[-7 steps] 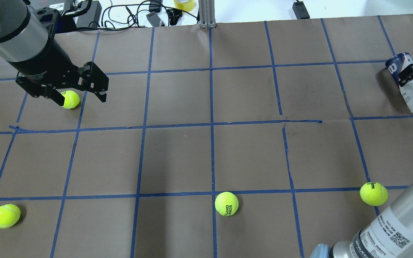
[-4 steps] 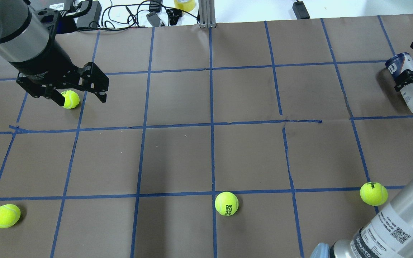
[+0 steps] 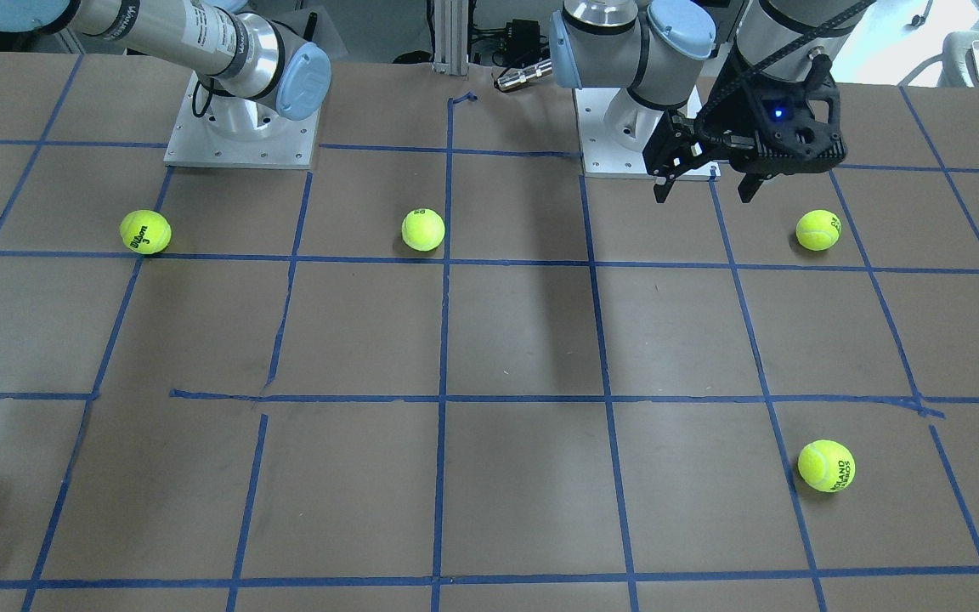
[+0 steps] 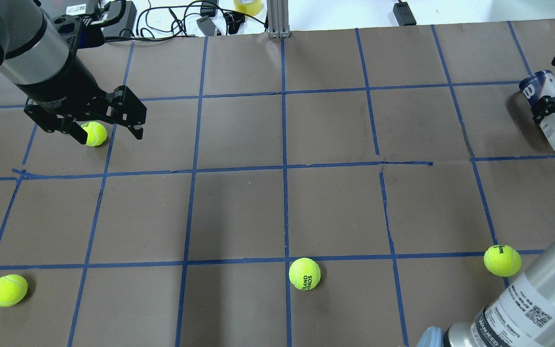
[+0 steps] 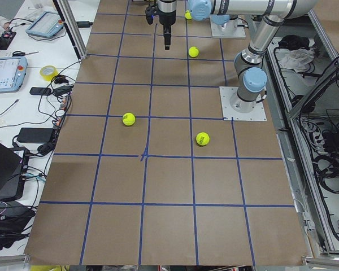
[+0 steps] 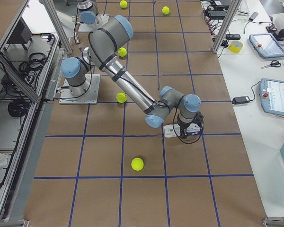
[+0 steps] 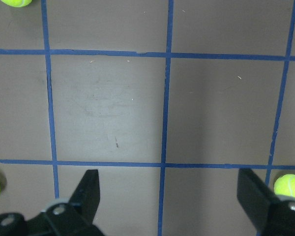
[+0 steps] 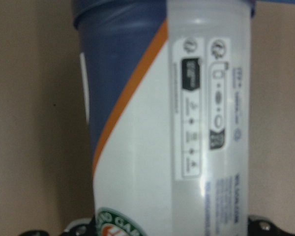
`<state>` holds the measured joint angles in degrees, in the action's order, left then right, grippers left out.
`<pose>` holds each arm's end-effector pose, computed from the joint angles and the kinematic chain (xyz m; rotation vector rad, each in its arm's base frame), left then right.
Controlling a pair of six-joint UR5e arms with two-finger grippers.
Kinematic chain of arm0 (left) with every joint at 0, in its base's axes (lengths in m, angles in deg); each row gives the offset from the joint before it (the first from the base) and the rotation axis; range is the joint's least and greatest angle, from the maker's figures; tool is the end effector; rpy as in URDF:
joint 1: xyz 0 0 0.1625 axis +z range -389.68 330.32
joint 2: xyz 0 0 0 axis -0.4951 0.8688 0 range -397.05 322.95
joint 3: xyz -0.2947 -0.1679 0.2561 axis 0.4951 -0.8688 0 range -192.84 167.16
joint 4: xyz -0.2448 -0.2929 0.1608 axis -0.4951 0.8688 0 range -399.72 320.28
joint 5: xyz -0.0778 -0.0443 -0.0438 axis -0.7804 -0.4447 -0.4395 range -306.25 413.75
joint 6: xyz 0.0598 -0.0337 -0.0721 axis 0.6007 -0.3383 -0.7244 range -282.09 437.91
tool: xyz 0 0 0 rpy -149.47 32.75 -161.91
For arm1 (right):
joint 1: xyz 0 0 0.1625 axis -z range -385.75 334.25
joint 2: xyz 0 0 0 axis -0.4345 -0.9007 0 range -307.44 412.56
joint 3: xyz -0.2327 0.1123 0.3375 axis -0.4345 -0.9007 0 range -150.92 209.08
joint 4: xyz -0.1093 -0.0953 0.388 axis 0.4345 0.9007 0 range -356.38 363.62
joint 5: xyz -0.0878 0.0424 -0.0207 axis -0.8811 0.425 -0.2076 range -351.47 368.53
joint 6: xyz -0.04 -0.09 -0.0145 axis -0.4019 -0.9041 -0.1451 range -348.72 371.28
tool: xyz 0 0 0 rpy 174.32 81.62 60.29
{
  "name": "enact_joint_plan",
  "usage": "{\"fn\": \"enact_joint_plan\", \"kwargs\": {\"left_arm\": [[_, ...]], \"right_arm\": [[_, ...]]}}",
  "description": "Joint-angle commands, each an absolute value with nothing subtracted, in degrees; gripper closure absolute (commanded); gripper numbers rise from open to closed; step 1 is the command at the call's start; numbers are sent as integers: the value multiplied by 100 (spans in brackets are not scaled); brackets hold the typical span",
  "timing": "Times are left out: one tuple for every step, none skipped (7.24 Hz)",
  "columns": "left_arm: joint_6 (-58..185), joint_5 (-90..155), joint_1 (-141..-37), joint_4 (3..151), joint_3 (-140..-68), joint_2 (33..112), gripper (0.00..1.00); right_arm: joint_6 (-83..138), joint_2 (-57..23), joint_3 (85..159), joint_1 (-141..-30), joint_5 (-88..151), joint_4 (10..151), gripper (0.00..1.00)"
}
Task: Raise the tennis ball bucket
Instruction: 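Lift the can with the right gripper and carry it toward the table center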
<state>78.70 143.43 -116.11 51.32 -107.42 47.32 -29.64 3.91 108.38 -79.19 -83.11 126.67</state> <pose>-0.1055 -0.4576 0.4931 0.0761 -3.1351 0.0005 -0.3254 -0.6575 0.1864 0.1166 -3.0909 0.0228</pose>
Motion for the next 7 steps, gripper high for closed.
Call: {"fn": "enact_joint_plan", "kwargs": {"left_arm": [[7870,14313,-11616,5160,-10741,4680,0],[7870,14313,-11616,5151,-10732,4662,0],[7870,14331,-11616,5177,-10698,4627,0],[7878,14357,-11616,5230,-10689,4627,0],[7879,14297,-11616,5222,-10688,4679,0],[7879,14339,-11616,5222,-10688,4662,0],[7879,14349,-11607,5222,-10688,4662,0]], "right_arm": [[-2942,169,10853,-8041,-8305,12370,30],[-2881,-33,10844,-8373,-8323,12238,30],[-2636,-191,10836,-8846,-8366,12158,30],[-2216,-219,10844,-9294,-8375,12140,30],[-2056,-254,10827,-9647,-8384,12148,30],[-2037,-272,10827,-10094,-8358,12157,30],[-2019,-255,10835,-10542,-8297,12183,30]]}}
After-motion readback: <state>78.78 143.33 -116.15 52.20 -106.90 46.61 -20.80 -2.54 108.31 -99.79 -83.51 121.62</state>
